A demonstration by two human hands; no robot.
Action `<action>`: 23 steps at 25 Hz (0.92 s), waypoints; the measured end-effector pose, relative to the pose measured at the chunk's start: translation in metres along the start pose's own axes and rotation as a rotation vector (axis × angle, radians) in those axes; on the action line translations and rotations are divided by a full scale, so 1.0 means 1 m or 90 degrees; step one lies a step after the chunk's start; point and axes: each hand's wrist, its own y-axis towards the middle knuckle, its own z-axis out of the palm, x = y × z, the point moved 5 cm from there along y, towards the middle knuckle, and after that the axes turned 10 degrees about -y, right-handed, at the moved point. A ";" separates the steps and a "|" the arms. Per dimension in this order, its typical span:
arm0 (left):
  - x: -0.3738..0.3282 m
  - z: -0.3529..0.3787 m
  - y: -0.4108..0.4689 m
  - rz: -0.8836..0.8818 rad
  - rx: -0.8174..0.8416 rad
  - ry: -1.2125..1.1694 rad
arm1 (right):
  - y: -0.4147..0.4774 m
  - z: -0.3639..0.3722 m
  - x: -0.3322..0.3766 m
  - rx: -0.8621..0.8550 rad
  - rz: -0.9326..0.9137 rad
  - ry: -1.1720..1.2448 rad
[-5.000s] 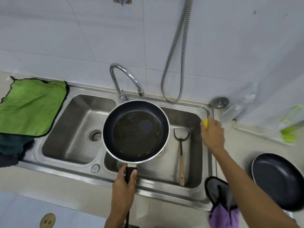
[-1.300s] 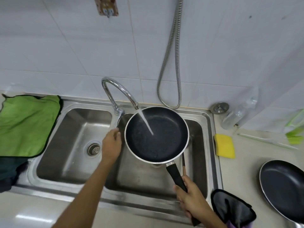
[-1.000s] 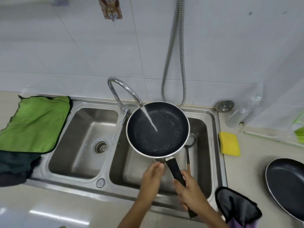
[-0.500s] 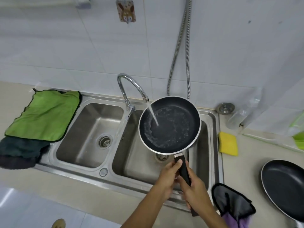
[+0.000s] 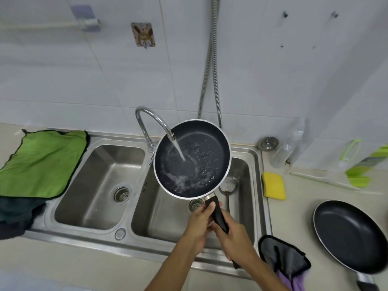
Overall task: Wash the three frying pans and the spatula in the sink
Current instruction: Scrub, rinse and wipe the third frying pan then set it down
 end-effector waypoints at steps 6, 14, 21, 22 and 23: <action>-0.005 0.021 0.006 0.000 0.009 0.050 | 0.009 -0.014 -0.001 -0.035 0.004 -0.016; -0.006 -0.011 -0.013 0.042 -0.062 0.107 | 0.000 0.016 -0.001 0.003 0.011 0.049; -0.020 -0.028 -0.004 0.103 -0.146 0.146 | 0.016 0.028 0.007 0.064 0.030 0.129; -0.022 -0.035 -0.006 0.105 -0.153 0.149 | 0.017 0.032 0.008 0.078 0.027 0.127; -0.022 -0.039 -0.008 0.102 -0.156 0.156 | 0.015 0.033 0.007 0.089 0.027 0.124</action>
